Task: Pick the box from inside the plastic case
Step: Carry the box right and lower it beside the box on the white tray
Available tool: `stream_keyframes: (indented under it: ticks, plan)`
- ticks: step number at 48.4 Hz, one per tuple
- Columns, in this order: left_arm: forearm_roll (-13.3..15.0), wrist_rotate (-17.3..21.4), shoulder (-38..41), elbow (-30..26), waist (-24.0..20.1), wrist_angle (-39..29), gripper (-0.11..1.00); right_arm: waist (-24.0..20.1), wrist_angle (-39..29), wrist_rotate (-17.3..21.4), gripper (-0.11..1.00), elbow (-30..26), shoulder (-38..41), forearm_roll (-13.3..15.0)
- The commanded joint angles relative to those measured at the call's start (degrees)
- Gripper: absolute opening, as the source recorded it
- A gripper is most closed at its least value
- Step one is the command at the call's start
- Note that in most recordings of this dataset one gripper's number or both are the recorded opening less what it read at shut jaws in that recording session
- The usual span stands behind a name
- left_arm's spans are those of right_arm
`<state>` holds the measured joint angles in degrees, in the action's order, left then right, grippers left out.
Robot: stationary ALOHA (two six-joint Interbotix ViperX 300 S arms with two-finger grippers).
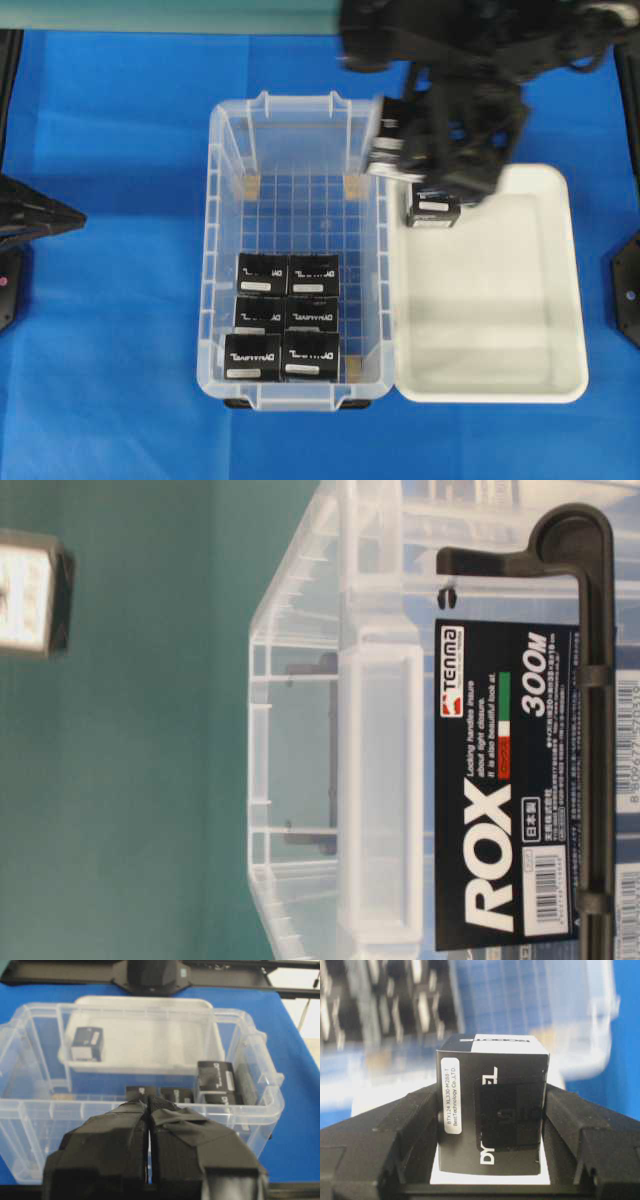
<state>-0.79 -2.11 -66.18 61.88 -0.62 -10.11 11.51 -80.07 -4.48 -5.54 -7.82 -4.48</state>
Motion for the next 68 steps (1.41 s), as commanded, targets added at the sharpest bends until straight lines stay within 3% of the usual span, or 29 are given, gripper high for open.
stream_keyframes:
  ticks: [1, 12, 21, 35, 51, 68]
  plan:
    - [-0.2, -0.1, 0.4, -1.8, -0.2, 0.3, -0.02, 1.6, -1.2, -0.1, 0.62, 4.0, -3.7, 0.2]
    - [-0.2, 0.0, 0.4, -2.3, -0.2, 0.3, -0.02, 4.7, 3.0, -2.8, 0.62, 20.2, -9.6, 1.1]
    - [-0.1, -0.1, 0.6, -2.2, -0.2, 0.3, -0.02, 5.7, 11.5, -10.8, 0.62, 33.9, -12.5, 1.1]
    - [-0.2, -0.1, 0.4, -2.3, -0.2, 0.3, -0.02, 6.2, 30.9, -20.2, 0.62, 48.8, -13.0, 1.1]
    - [-0.1, -0.2, 0.7, -2.2, -0.2, 0.3, -0.02, 9.6, 41.7, -23.1, 0.62, 57.7, -12.0, 1.1]
    - [-0.1, -0.2, 0.5, -3.2, -0.4, 0.6, -0.02, 10.1, 48.3, -22.8, 0.62, 58.4, -7.4, 1.1]
